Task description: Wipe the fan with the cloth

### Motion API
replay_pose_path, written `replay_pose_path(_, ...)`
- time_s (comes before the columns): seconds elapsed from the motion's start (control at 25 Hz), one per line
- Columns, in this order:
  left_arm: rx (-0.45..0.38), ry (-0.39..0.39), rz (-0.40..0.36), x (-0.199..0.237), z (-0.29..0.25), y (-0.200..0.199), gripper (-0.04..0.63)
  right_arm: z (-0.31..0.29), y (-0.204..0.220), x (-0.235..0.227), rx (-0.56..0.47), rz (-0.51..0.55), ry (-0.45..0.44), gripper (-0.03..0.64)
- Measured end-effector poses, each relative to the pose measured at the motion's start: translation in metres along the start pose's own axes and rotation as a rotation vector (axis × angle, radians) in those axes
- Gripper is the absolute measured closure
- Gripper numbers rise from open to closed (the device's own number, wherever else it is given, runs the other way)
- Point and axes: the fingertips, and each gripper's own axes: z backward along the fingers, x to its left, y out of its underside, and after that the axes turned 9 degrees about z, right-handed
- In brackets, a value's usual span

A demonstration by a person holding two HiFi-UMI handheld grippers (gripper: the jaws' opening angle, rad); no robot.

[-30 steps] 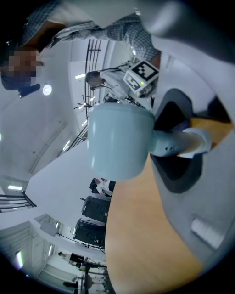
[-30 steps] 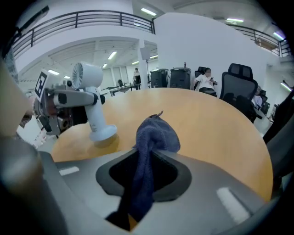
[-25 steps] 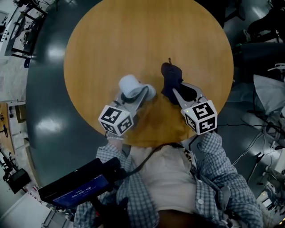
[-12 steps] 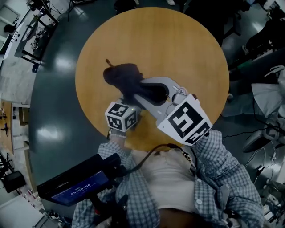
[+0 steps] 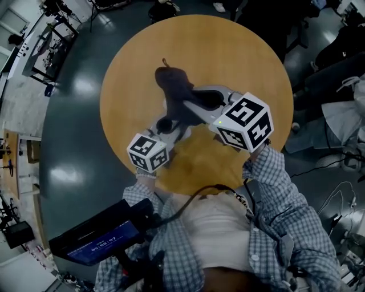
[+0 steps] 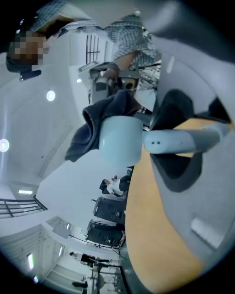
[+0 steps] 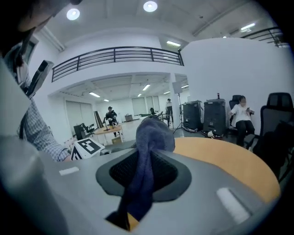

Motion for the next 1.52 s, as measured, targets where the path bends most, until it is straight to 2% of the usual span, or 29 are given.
replay_pose_path(0.2,-0.025,0.029,0.050,-0.006,0.003,-0.001,0.457,0.009,0.012,-0.010,-0.093,-0.216,-0.016,0.532)
replay_pose_path(0.36,-0.093,0.102,0.095,-0.016,0.007,-0.013,0.457,0.014,0.012,-0.011,-0.162,-0.342,-0.038,0.532)
replay_pose_path(0.48,-0.139,0.145,0.137,-0.023,0.008,-0.021,0.457,0.014,0.030,-0.012,-0.138,-0.355,-0.029,0.532)
replay_pose_path(0.64,-0.173,0.162,0.188,-0.026,0.003,-0.032,0.457,0.009,0.064,-0.014,-0.079,-0.380,-0.005,0.532)
replay_pose_path(0.8,-0.199,0.151,0.233,-0.023,0.004,-0.045,0.457,0.008,0.100,-0.007,-0.014,-0.420,0.026,0.532)
replay_pose_path(0.96,-0.224,0.154,0.249,-0.013,-0.002,-0.039,0.457,0.013,0.133,-0.001,0.013,-0.459,0.050,0.532)
replay_pose_path(1.04,-0.221,0.143,0.255,-0.006,-0.005,-0.039,0.457,0.017,0.129,-0.006,-0.003,-0.446,0.070,0.532)
replay_pose_path(1.12,-0.219,0.129,0.266,0.002,-0.007,-0.039,0.457,0.027,0.108,-0.012,-0.042,-0.389,0.098,0.532)
replay_pose_path(1.24,-0.217,0.117,0.278,0.003,-0.002,-0.045,0.457,0.047,0.044,-0.010,-0.121,-0.245,0.131,0.532)
replay_pose_path(1.36,-0.210,0.106,0.271,0.004,0.000,-0.044,0.457,0.050,-0.023,-0.001,-0.200,-0.092,0.121,0.532)
replay_pose_path(1.44,-0.208,0.104,0.262,0.005,-0.003,-0.043,0.457,0.039,-0.051,0.001,-0.220,-0.005,0.098,0.532)
replay_pose_path(1.52,-0.210,0.108,0.257,0.004,-0.008,-0.045,0.457,0.023,-0.062,0.001,-0.195,0.061,0.081,0.532)
